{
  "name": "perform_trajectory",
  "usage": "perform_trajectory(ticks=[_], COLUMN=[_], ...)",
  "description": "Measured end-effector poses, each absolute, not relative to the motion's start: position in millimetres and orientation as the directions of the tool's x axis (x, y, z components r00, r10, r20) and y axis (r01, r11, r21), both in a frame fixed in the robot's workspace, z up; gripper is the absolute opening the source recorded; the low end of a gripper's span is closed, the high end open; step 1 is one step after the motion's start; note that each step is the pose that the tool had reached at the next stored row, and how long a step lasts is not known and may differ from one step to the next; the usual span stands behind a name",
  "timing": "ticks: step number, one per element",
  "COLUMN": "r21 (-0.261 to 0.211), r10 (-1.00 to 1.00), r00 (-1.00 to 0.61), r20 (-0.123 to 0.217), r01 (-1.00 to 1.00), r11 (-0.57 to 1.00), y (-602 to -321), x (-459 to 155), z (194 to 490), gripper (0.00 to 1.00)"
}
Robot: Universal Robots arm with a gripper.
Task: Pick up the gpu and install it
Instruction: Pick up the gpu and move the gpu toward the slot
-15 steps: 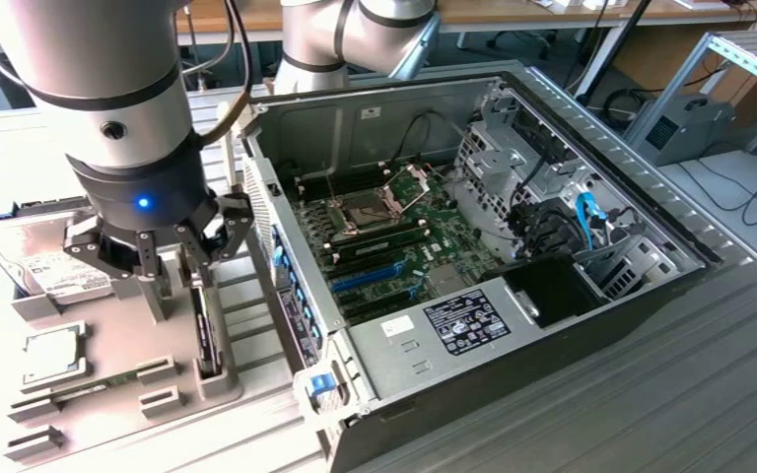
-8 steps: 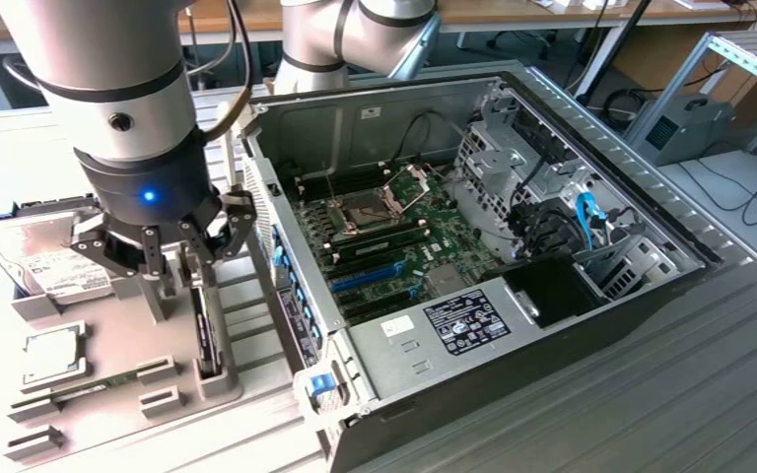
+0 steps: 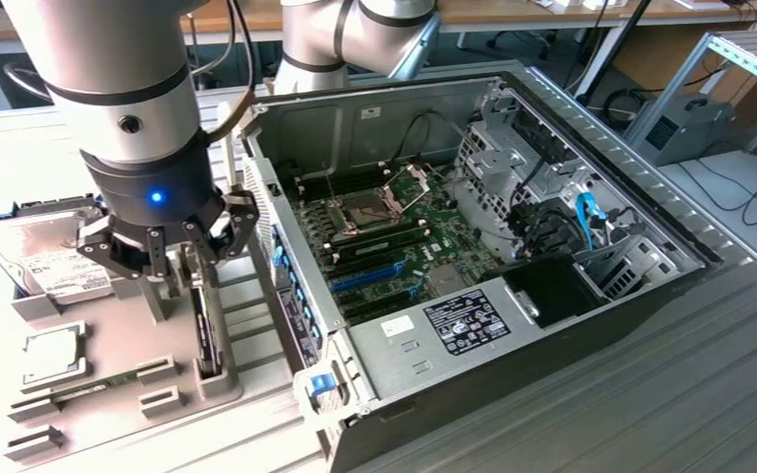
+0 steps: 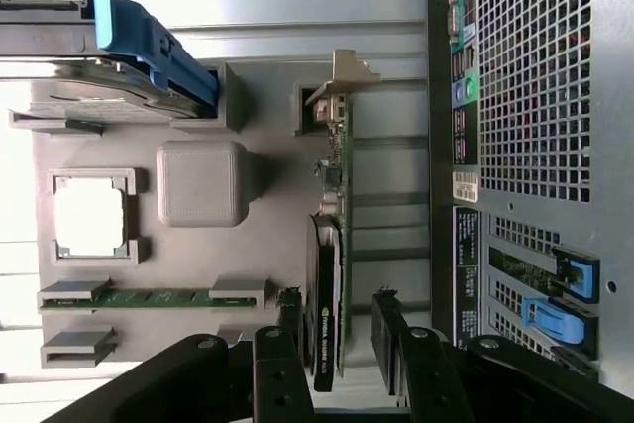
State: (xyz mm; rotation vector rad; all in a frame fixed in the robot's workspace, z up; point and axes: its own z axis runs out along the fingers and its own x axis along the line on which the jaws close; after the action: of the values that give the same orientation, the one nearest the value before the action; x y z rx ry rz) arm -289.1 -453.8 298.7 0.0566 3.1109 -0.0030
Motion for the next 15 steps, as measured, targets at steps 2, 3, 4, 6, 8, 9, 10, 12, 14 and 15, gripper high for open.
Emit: perform_trajectory(ticks=[2, 3, 4, 6, 8, 9, 10, 12, 14, 15], r21=[-0.002, -0.003, -0.004, -0.005, -0.007, -0.008, -0.009, -0.009, -0.009, -0.009], r10=[0.036, 0.036, 0.036, 0.036, 0.036, 0.036, 0.036, 0.036, 0.036, 0.036], r00=[-0.999, -0.999, -0.999, -0.999, -0.999, -0.999, -0.999, -0.999, -0.999, -0.999], r20=[-0.03, -0.03, -0.03, -0.031, -0.031, -0.031, -0.03, -0.03, -0.031, -0.031], r01=[0.036, 0.036, 0.036, 0.036, 0.036, 0.036, 0.036, 0.036, 0.036, 0.036], r11=[0.999, 0.999, 0.999, 0.999, 0.999, 0.999, 0.999, 0.999, 0.999, 0.999], y=[-453.2, -452.9, -452.5, -452.0, -451.6, -451.5, -451.4, -451.1, -450.8, -450.7], x=[-287.9, -287.5, -287.0, -286.6, -286.6, -286.6, -286.5, -286.6, -286.6, -286.6], z=[297.3, 296.9, 296.3, 295.2, 293.9, 293.1, 291.9, 289.7, 287.4, 286.4], gripper=[0.42, 0.42, 0.42, 0.42, 0.42, 0.42, 0.42, 0.42, 0.42, 0.42])
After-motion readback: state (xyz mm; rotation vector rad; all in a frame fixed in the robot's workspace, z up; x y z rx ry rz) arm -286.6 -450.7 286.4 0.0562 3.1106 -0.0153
